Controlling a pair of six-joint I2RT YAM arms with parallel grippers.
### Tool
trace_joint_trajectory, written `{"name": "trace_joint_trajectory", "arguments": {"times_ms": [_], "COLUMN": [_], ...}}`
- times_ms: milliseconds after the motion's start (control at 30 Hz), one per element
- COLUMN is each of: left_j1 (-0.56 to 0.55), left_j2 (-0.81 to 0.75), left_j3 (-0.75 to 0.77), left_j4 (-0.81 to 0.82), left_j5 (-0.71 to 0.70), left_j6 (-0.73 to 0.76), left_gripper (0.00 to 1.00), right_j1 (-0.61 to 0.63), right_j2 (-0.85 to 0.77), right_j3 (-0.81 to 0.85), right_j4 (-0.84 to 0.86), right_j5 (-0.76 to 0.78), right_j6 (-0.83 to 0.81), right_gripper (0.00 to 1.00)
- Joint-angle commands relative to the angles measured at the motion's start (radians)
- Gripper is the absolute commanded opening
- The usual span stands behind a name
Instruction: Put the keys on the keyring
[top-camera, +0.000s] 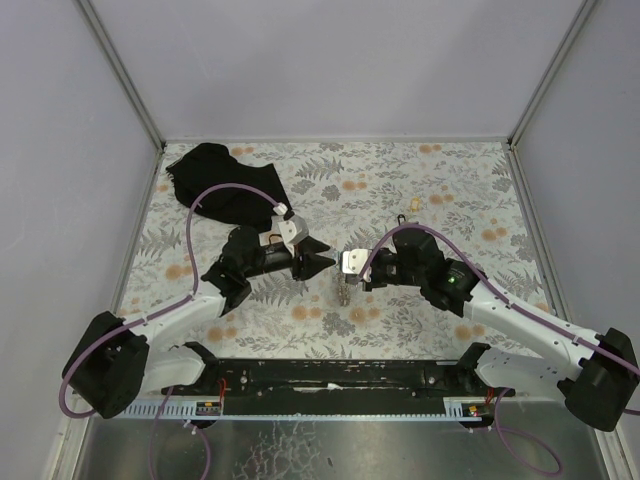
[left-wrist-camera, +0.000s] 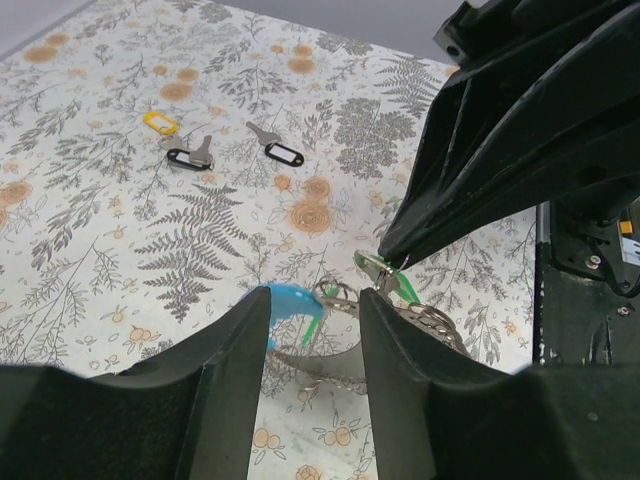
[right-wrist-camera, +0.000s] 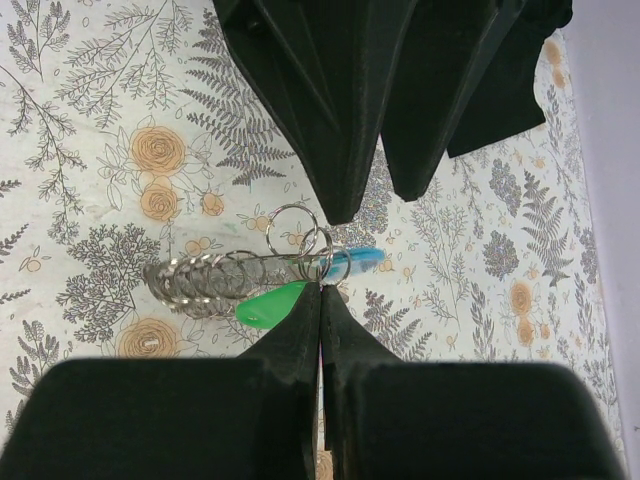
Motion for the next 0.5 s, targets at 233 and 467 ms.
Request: {"name": "trace_joint_trajectory", "arguments": {"times_ms": [233,467], "left_j1": [0.005,0.004], "left_j2": [0.017,0.018], "left_j3": [0.001,0.003], "left_j4": [-0.035,-0.055], "left_j5": [-0.118,-0.056], "left_j6": [0.012,0.025], "left_gripper": [0.40,0.41], "right_j1": [0.009,0.009], "right_j2": [-0.006,-0.006], "right_j3": [0.053,0.055], "right_j4": [0.032,0.032], "right_j5": [-0.002,-0.003], "right_j6": [-0.003,-0.002], "right_gripper": [0.00,0.00]}}
